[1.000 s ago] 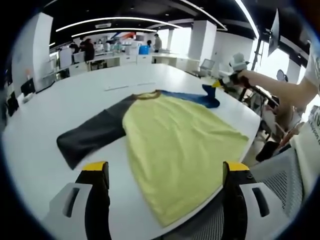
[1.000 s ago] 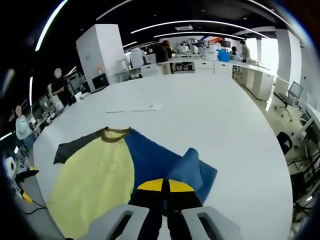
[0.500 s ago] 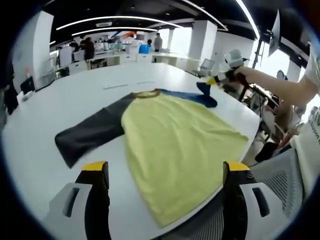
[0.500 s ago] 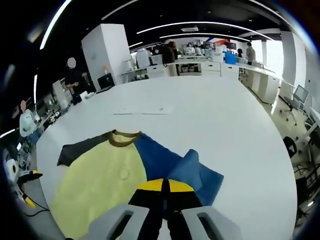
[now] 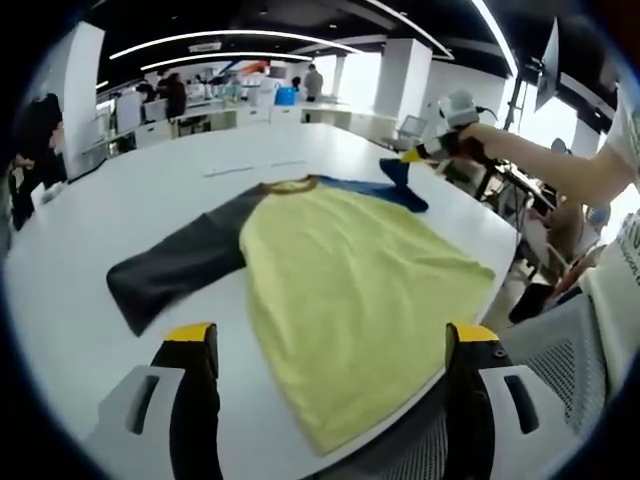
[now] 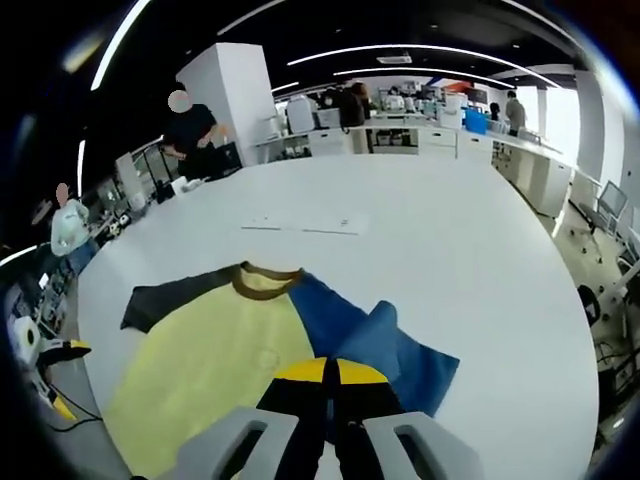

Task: Fold the garment on the visible template until the final outline fits inside the template.

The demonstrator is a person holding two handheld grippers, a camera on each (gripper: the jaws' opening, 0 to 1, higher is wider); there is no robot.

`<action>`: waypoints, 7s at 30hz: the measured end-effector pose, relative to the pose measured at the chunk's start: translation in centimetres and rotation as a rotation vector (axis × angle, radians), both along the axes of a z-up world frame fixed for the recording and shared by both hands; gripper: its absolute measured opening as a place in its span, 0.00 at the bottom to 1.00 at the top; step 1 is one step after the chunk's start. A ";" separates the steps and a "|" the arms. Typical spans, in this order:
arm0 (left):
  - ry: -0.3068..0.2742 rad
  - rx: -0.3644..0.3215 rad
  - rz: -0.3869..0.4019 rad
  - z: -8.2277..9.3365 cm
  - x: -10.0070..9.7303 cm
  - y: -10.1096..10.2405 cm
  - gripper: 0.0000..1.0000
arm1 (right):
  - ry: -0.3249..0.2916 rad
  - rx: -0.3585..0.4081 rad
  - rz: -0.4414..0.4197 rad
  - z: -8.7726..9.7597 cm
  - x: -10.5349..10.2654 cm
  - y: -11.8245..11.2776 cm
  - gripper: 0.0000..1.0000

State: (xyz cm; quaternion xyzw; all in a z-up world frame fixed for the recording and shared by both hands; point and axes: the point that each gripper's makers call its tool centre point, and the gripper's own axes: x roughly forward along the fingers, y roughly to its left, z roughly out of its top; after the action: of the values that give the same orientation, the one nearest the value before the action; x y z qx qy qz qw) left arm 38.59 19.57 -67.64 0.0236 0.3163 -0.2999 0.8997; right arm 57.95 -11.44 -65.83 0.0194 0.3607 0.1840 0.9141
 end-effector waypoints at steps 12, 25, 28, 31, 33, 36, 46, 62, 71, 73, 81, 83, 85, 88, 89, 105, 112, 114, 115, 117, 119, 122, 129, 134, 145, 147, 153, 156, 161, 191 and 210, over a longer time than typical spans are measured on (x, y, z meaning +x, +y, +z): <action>0.004 -0.001 -0.003 -0.1 -0.2 -0.1 0.90 | 0.000 0.000 0.042 0.1 0.5 2.1 0.00; 0.015 -0.001 0.000 -0.4 -0.4 0.0 0.90 | -0.005 0.012 0.075 0.5 1.0 4.5 0.00; 0.015 -0.002 -0.002 -0.4 -0.4 -0.1 0.90 | -0.006 0.015 0.085 0.5 1.1 5.2 0.00; 0.015 -0.005 -0.001 -0.4 -0.3 -0.1 0.90 | -0.004 0.015 0.095 0.3 1.6 5.6 0.00; 0.016 -0.005 -0.001 -0.5 -0.3 0.0 0.89 | -0.003 0.018 0.098 0.2 2.0 5.9 0.00; 0.017 -0.007 0.003 -0.6 -0.3 0.0 0.89 | 0.000 0.021 0.105 0.0 2.2 6.4 0.00; 0.020 -0.009 -0.008 -0.8 -0.2 -0.2 0.89 | 0.003 0.016 0.136 -0.3 2.7 8.6 0.00; 0.022 0.012 -0.030 -1.0 -0.1 -0.4 0.89 | 0.008 0.041 0.178 -0.2 3.3 12.7 0.00; 0.036 0.008 -0.018 -1.3 -0.5 0.1 0.89 | 0.011 0.016 0.231 -0.6 3.0 14.5 0.00; 0.040 0.011 -0.014 -1.4 -0.6 0.2 0.88 | 0.014 0.019 0.244 -0.6 2.8 14.9 0.00; 0.020 -0.005 -0.016 -0.9 -0.2 -0.2 0.89 | 0.004 0.050 0.309 0.0 1.9 17.1 0.00; 0.016 -0.008 -0.014 -0.8 -0.1 -0.2 0.89 | 0.004 0.053 0.322 0.0 1.7 17.5 0.00; 0.016 -0.006 -0.010 -0.8 -0.1 -0.1 0.89 | 0.004 0.056 0.333 0.0 1.5 17.7 0.00; 0.019 -0.008 -0.008 -0.9 -0.2 0.0 0.89 | 0.006 0.059 0.349 0.1 1.1 18.1 0.00; 0.022 -0.005 -0.009 -1.0 -0.2 0.0 0.89 | 0.006 0.059 0.352 0.1 1.0 18.2 0.00; 0.032 -0.017 -0.002 -1.3 -0.5 0.0 0.88 | 0.022 0.086 0.421 -1.2 -1.3 20.2 0.00; 0.039 -0.013 0.006 -1.5 -0.6 0.4 0.88 | -0.016 0.072 0.389 -2.3 -1.3 20.5 0.00; 0.040 -0.016 0.008 -1.6 -0.6 0.5 0.88 | -0.021 0.078 0.381 -2.6 -1.4 20.7 0.00; 0.041 -0.016 0.008 -1.6 -0.6 0.5 0.88 | -0.026 0.080 0.377 -2.7 -1.4 20.8 0.00; 0.042 -0.013 0.007 -1.6 -0.6 0.5 0.88 | -0.025 0.079 0.383 -3.2 -1.7 21.2 0.00; 0.044 -0.013 0.009 -1.7 -0.7 0.6 0.88 | -0.020 0.066 0.396 -4.0 -2.1 21.5 0.00; 0.044 -0.015 0.012 -1.7 -0.7 0.7 0.88 | -0.014 0.030 0.411 -5.3 -2.6 21.6 0.00; 0.053 -0.015 0.022 -1.7 -1.0 1.0 0.86 | -0.009 0.019 0.446 -7.5 -3.6 22.4 0.00; 0.050 -0.017 0.035 -1.5 -0.9 1.3 0.86 | -0.029 0.033 0.452 -7.9 -3.6 22.6 0.00; 0.049 -0.015 0.038 -1.4 -0.9 1.2 0.87 | 0.014 0.043 0.437 -9.6 -4.1 22.6 0.00; 0.048 -0.016 0.038 -1.3 -0.8 1.2 0.87 | 0.018 0.046 0.435 -9.6 -4.1 22.5 0.00; 0.058 -0.041 0.051 -1.2 -0.8 1.2 0.87 | 0.009 0.058 0.435 -8.4 -4.3 21.8 0.10; 0.051 -0.028 0.048 -1.2 -0.8 1.3 0.87 | -0.011 0.048 0.413 -7.9 -3.9 21.1 0.22; 0.051 -0.028 0.043 -1.1 -0.8 1.2 0.87 | -0.019 0.004 0.391 -7.8 -3.4 19.8 0.33; 0.059 -0.023 -0.003 -1.0 -0.7 1.0 0.85 | 0.093 0.032 0.187 -9.7 -1.5 17.9 0.02; 0.060 -0.027 -0.007 -1.1 -0.8 0.8 0.84 | 0.070 0.128 0.255 -6.8 -1.8 20.6 0.00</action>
State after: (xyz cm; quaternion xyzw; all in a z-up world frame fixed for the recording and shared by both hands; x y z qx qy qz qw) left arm 37.81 20.37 -68.72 0.0037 0.3392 -0.3079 0.8889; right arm 56.12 9.15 -72.61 0.0383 0.3794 0.3204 0.8671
